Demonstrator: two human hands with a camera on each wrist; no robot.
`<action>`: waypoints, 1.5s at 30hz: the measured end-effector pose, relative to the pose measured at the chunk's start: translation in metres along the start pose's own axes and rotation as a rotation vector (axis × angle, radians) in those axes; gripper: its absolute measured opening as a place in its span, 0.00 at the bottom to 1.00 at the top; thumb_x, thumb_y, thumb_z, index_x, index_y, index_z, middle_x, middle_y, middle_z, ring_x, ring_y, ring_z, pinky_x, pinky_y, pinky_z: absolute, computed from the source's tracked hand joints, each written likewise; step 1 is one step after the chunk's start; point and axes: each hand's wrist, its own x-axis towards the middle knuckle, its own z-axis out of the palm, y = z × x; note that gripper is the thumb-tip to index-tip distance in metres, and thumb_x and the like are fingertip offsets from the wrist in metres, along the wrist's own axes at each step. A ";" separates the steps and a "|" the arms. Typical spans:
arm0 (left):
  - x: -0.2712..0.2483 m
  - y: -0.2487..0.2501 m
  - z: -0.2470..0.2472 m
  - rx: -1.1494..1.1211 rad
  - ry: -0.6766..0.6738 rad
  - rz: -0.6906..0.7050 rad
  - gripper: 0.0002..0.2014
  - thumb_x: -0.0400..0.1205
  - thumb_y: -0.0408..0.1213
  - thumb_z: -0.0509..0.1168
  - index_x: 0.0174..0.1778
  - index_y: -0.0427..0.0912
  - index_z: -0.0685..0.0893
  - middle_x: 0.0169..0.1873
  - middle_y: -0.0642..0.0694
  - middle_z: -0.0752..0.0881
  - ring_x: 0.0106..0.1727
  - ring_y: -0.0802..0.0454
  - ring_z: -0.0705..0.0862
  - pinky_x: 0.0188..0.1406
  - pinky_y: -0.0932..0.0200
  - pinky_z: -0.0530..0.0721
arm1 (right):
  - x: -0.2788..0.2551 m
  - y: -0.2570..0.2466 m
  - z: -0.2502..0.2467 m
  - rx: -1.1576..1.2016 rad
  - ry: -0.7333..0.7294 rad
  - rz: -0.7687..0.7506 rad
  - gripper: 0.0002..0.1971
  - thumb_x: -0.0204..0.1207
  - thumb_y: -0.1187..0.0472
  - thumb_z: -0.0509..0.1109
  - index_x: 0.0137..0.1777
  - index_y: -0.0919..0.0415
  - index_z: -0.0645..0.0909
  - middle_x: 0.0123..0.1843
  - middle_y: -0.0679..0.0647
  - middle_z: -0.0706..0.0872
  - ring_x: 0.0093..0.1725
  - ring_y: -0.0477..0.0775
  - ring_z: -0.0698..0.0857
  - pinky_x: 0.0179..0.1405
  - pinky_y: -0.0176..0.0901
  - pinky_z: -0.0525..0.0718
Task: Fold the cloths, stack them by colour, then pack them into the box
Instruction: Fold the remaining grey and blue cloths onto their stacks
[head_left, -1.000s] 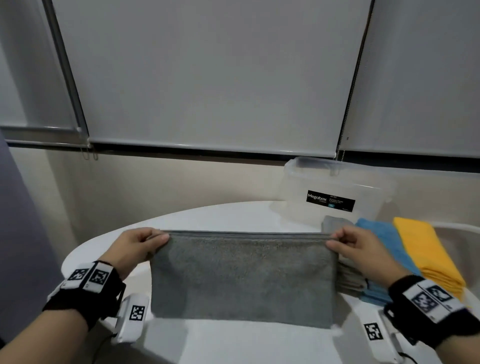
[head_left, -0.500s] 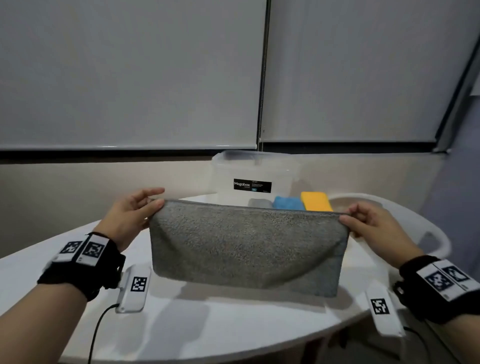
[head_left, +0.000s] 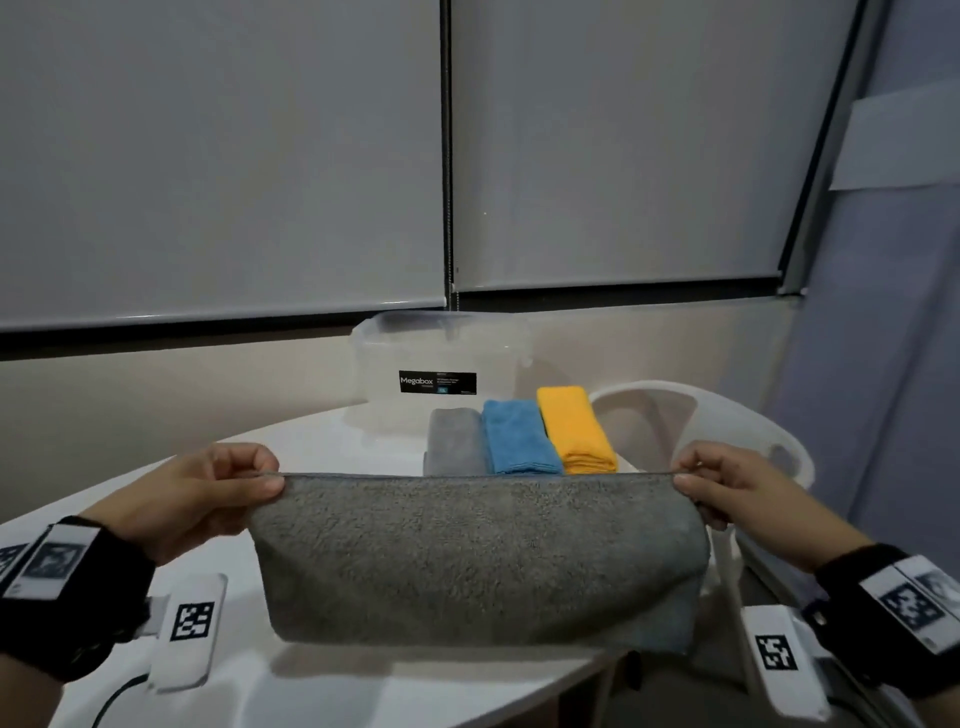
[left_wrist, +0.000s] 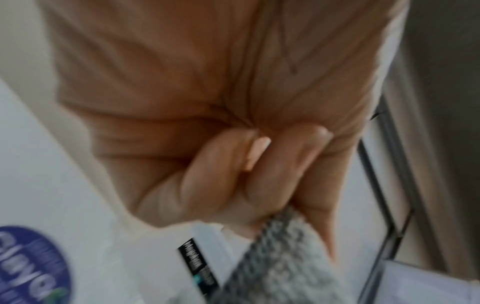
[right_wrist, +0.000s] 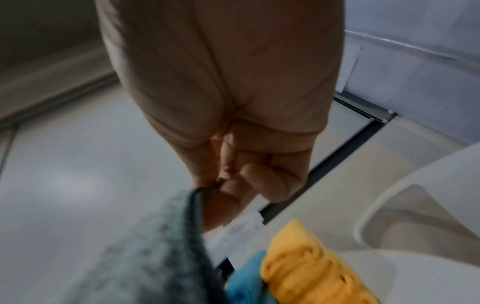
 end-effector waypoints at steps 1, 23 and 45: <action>0.008 -0.005 0.003 0.015 0.015 -0.067 0.16 0.63 0.34 0.81 0.28 0.37 0.77 0.22 0.44 0.66 0.18 0.58 0.61 0.15 0.72 0.59 | 0.008 0.008 0.005 -0.028 -0.006 0.041 0.06 0.79 0.74 0.65 0.42 0.68 0.78 0.26 0.55 0.77 0.23 0.45 0.74 0.20 0.33 0.69; 0.101 -0.113 0.034 0.976 0.394 -0.511 0.23 0.82 0.54 0.60 0.72 0.49 0.73 0.61 0.41 0.85 0.64 0.43 0.81 0.61 0.57 0.77 | 0.080 0.096 0.090 -0.409 -0.010 0.484 0.06 0.71 0.67 0.74 0.43 0.59 0.80 0.46 0.59 0.87 0.49 0.60 0.87 0.47 0.50 0.86; 0.081 -0.111 0.163 1.492 -0.327 -0.363 0.66 0.61 0.60 0.79 0.84 0.53 0.40 0.84 0.47 0.41 0.84 0.35 0.50 0.82 0.41 0.54 | 0.036 0.036 0.218 -0.977 -0.745 0.275 0.52 0.75 0.37 0.64 0.84 0.59 0.35 0.86 0.56 0.36 0.84 0.61 0.38 0.83 0.59 0.46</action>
